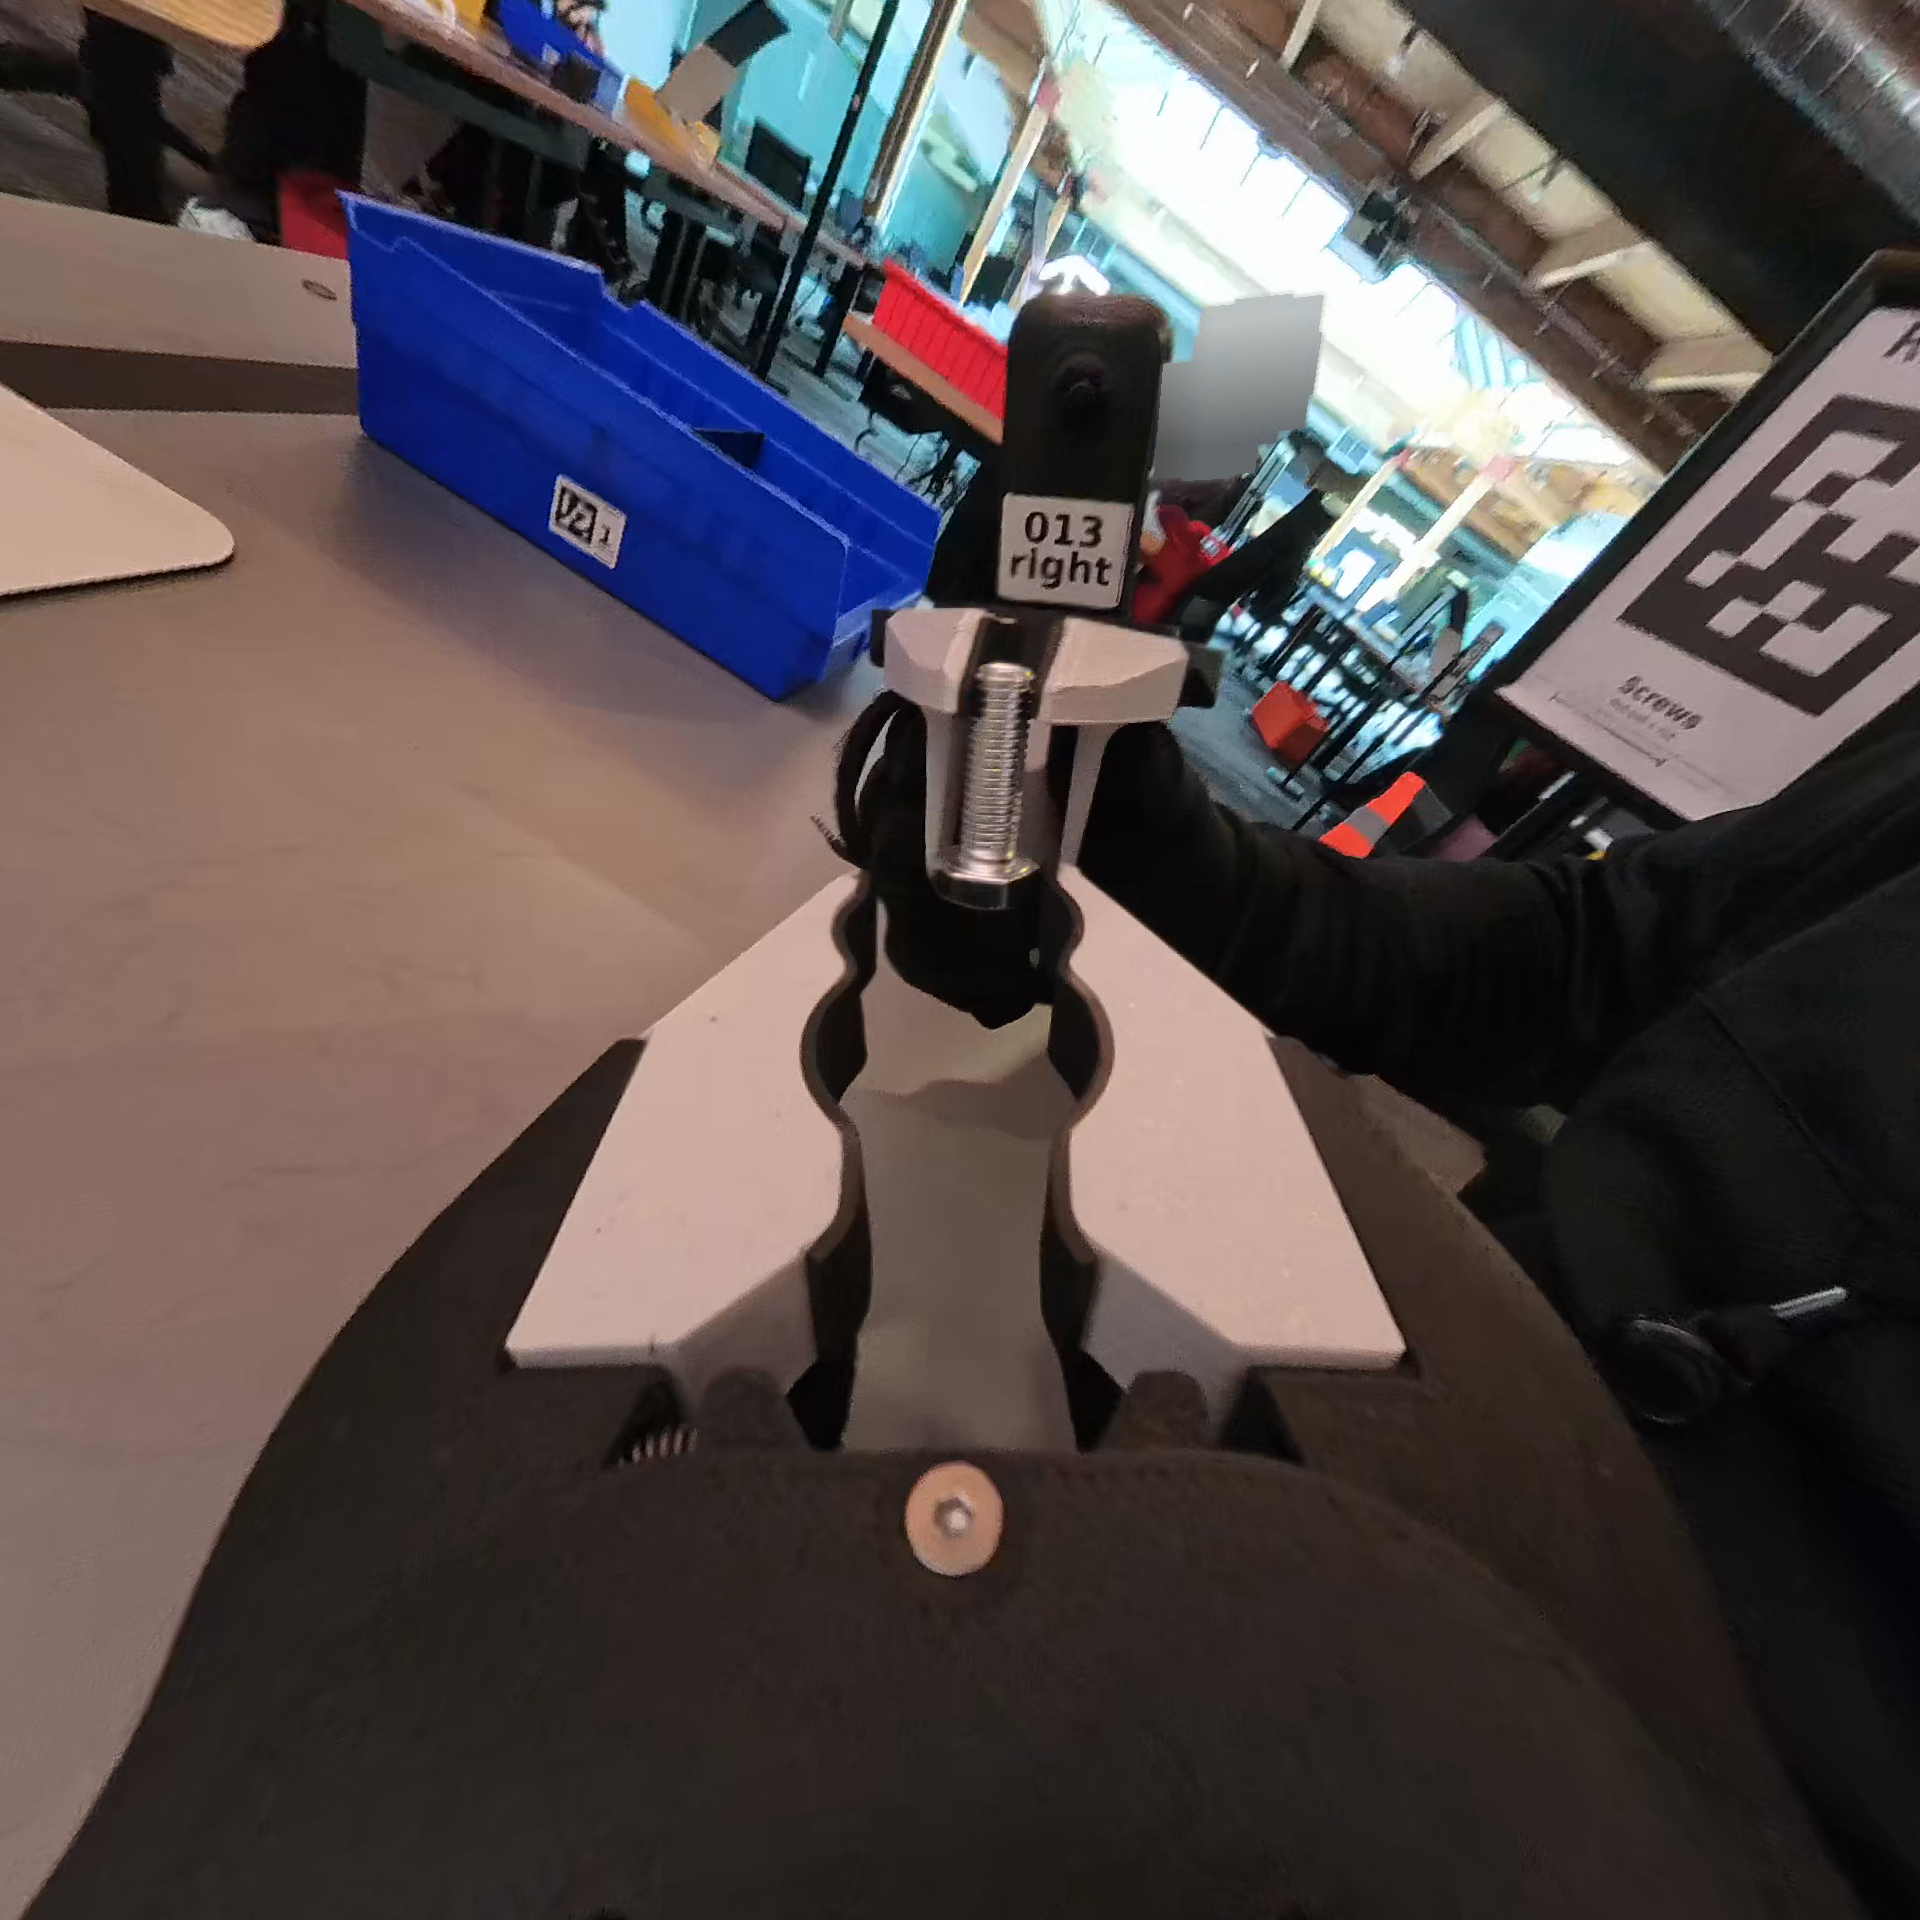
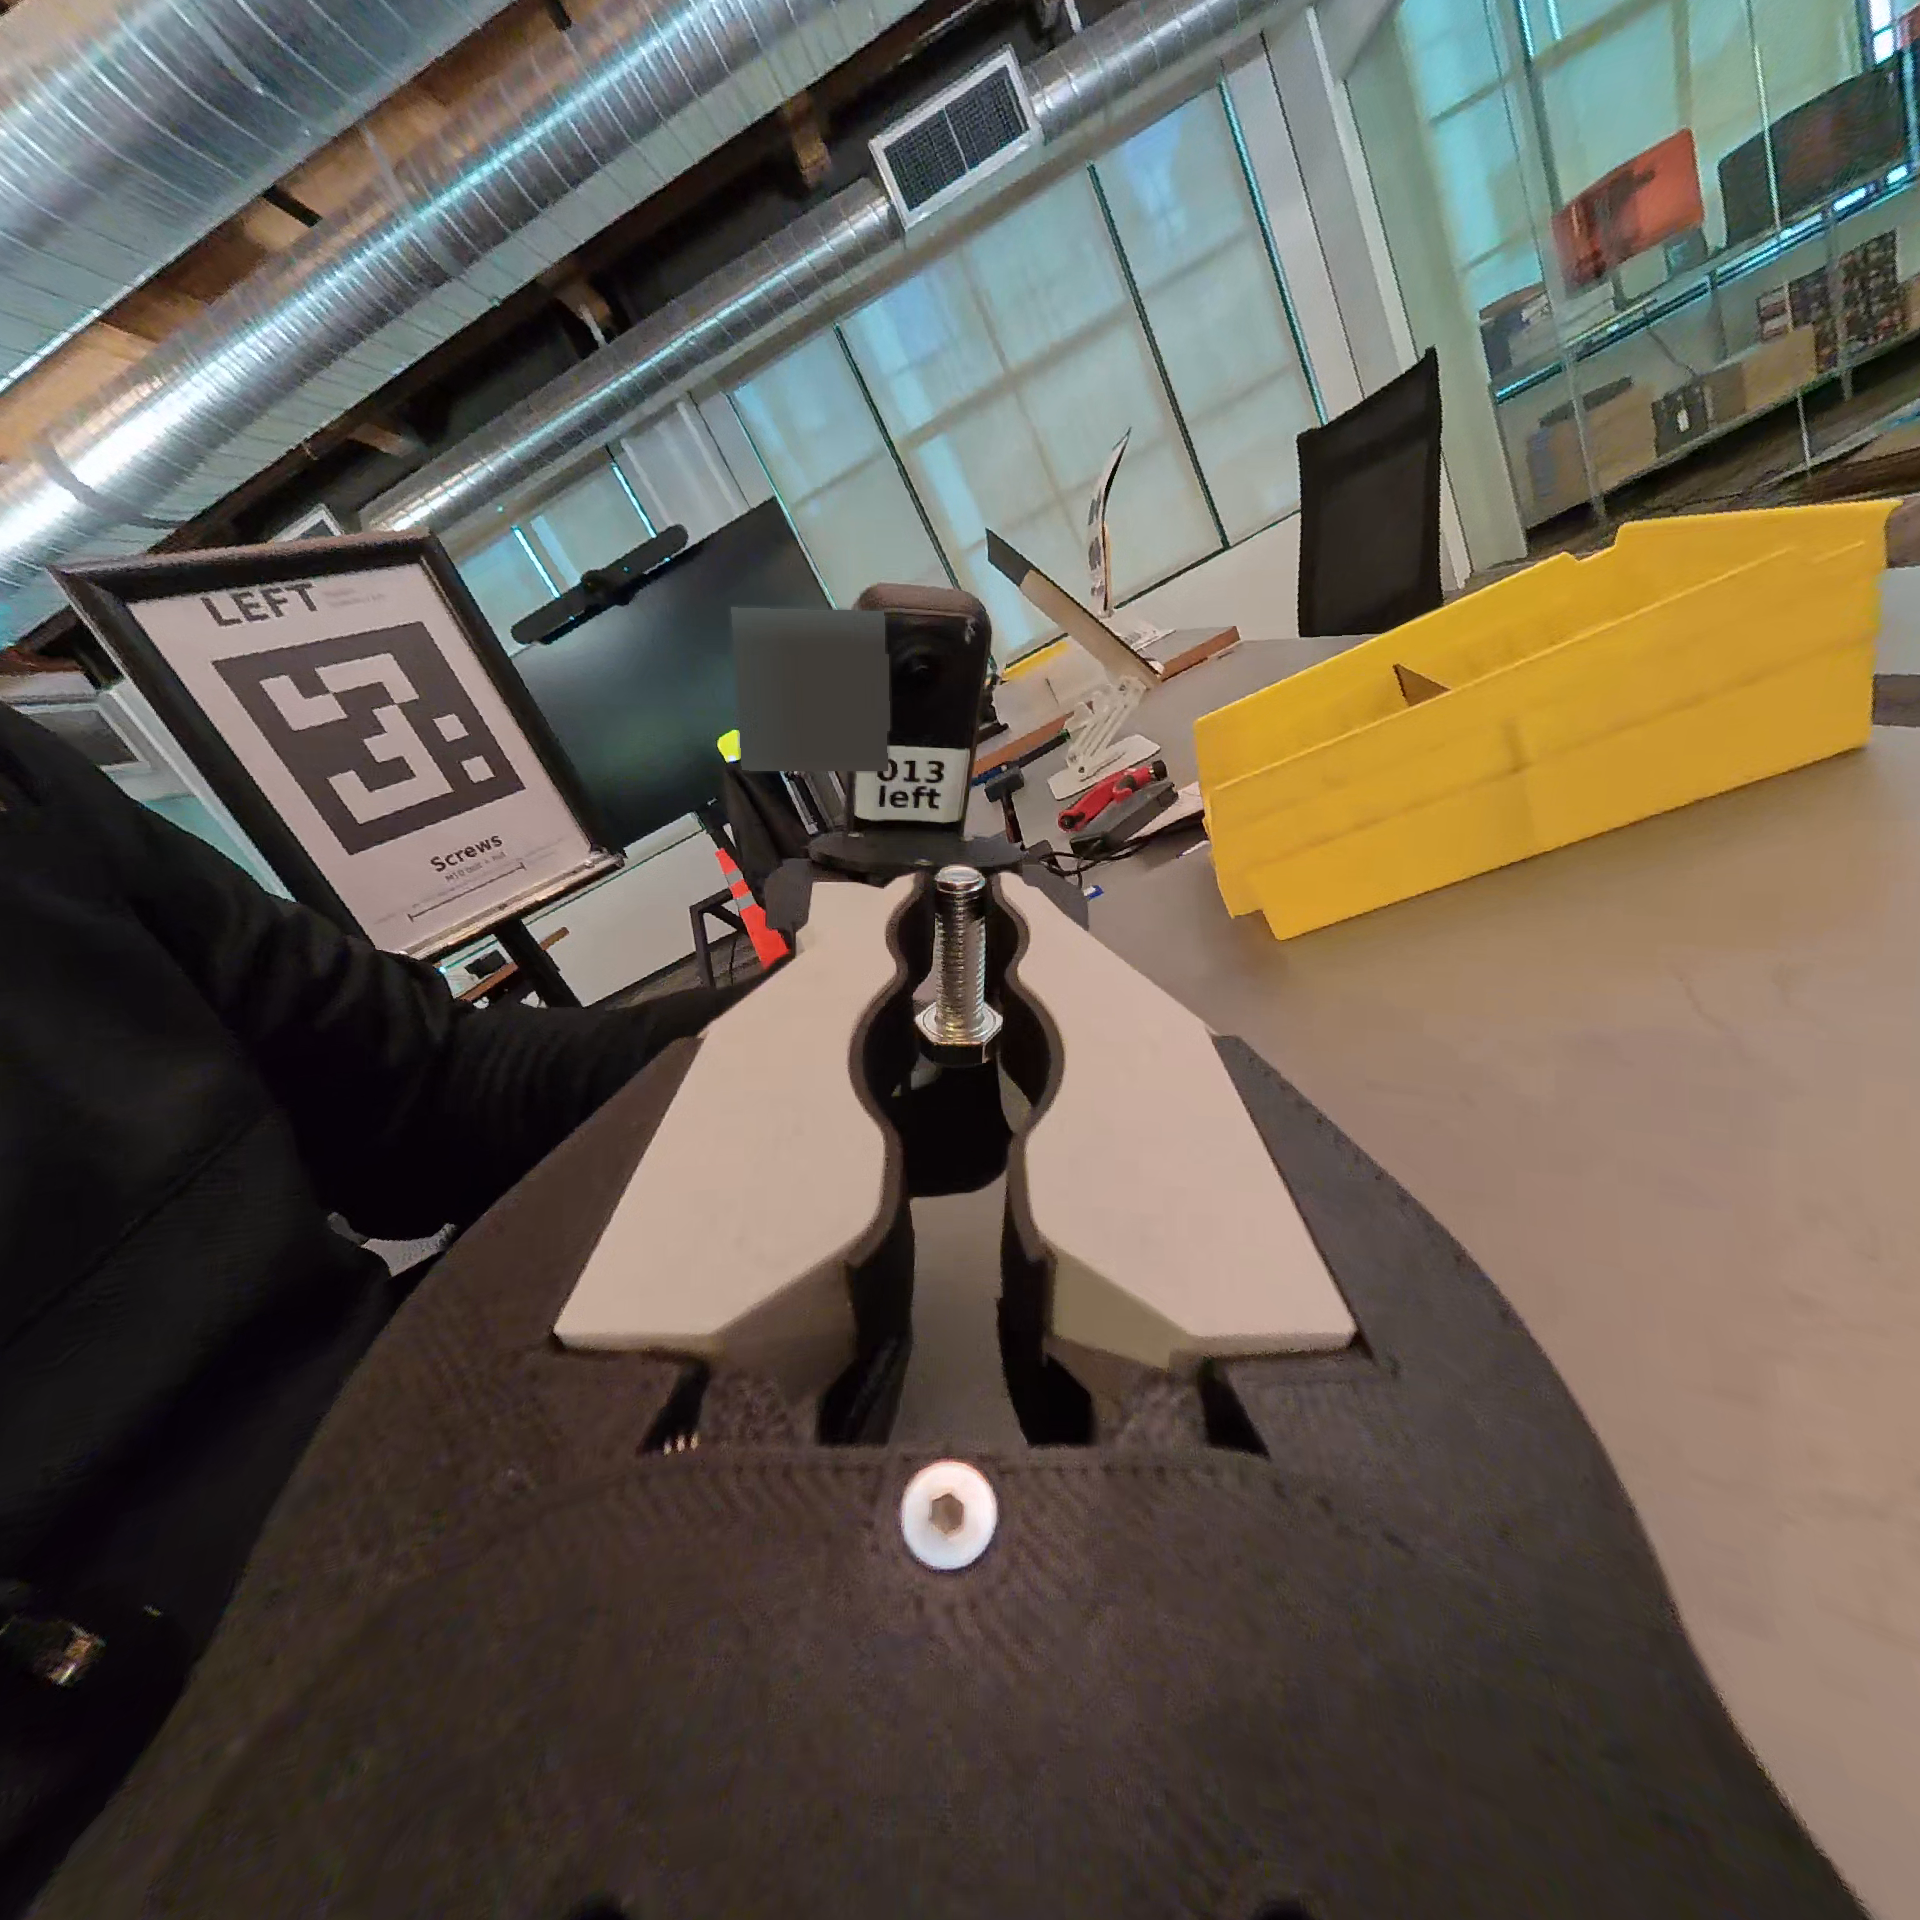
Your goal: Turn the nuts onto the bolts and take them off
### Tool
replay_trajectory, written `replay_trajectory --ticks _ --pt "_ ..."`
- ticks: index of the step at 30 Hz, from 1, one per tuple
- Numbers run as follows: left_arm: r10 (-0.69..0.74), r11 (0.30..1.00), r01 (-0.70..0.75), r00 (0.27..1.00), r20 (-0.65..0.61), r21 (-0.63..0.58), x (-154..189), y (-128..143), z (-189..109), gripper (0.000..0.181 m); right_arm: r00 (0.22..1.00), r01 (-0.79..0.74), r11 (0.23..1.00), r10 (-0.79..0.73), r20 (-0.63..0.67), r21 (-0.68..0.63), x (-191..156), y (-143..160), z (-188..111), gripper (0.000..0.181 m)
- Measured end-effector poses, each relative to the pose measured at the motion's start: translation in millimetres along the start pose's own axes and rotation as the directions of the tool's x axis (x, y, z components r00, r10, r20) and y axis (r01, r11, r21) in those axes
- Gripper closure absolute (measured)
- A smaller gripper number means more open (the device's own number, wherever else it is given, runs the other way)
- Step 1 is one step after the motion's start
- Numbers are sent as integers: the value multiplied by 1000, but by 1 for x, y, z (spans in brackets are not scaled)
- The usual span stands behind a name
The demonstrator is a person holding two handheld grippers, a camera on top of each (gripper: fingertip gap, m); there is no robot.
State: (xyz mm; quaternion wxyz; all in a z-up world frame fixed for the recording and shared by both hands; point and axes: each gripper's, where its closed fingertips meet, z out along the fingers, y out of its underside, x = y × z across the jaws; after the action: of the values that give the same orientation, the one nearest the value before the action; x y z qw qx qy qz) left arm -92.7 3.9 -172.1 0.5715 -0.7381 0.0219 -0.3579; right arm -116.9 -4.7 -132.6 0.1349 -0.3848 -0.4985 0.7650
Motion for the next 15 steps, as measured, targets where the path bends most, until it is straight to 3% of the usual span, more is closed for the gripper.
replay_trajectory --ticks 9,15 --pt "9 1000 -8 999 -48 24 8 -1 2 157 1000 -10 1000 10 19 10 -1 -1 -2 174" --pt "-43 999 47 986 -162 21 19 2 2 158 994 -38 999 37 104 8 -11 -1 -3 174"
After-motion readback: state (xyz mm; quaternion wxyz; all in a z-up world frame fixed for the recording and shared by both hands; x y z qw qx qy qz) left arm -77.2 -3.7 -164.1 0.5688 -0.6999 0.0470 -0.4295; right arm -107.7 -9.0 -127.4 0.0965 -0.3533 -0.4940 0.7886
